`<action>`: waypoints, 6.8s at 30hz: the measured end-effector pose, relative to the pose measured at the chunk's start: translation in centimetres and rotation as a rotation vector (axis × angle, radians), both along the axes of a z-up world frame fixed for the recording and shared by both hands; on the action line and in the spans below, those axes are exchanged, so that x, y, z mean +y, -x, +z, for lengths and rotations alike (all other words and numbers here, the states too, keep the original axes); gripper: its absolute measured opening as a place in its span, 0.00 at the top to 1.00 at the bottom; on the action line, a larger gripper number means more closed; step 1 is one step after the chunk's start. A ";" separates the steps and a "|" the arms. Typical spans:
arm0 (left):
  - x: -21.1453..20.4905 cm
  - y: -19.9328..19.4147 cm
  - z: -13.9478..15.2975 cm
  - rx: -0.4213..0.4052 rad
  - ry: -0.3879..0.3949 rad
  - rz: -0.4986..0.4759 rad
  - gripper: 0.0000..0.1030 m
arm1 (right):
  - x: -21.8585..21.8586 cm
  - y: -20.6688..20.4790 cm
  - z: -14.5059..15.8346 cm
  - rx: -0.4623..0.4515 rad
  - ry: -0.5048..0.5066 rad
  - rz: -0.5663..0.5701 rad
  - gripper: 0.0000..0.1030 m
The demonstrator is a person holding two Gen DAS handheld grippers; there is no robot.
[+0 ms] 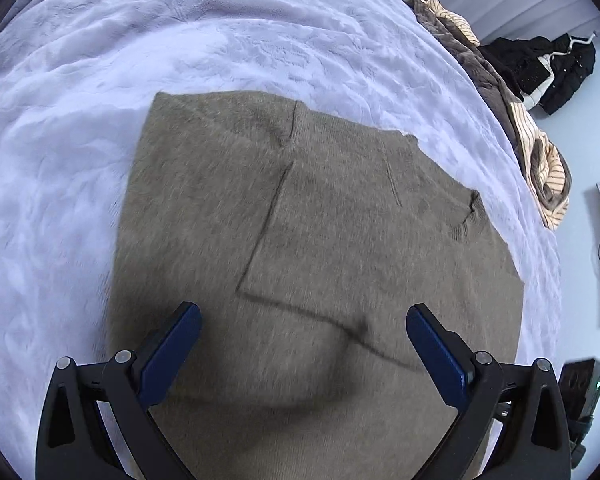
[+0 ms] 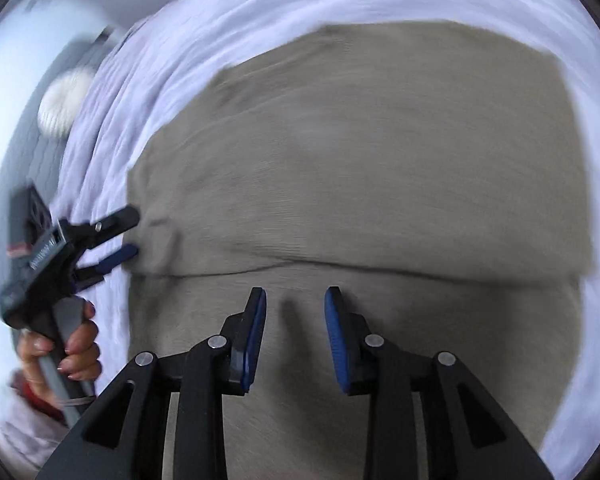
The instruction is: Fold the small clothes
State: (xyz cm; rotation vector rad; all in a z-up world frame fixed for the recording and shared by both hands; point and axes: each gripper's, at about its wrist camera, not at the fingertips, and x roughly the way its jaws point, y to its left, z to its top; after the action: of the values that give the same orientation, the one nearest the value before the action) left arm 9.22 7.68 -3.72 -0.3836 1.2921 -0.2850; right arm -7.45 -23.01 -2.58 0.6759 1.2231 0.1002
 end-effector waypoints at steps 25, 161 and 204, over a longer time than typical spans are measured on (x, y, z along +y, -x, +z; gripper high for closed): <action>0.9 1.8 0.0 -0.002 -0.035 -0.073 0.94 | -12.0 5.1 -2.5 -0.025 -0.134 -0.355 0.93; 5.1 18.6 1.1 0.127 -0.246 -0.242 0.01 | -2.0 14.0 2.0 0.137 0.096 -0.104 0.57; 4.5 12.0 6.5 0.079 0.194 -0.244 0.86 | -5.0 11.1 2.8 -0.172 -0.627 -0.251 0.90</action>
State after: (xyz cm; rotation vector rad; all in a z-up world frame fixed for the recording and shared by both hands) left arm -2.74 12.14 2.77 -0.4044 1.3947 -0.6090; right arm -18.54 -28.02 0.22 1.3324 0.9269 0.3336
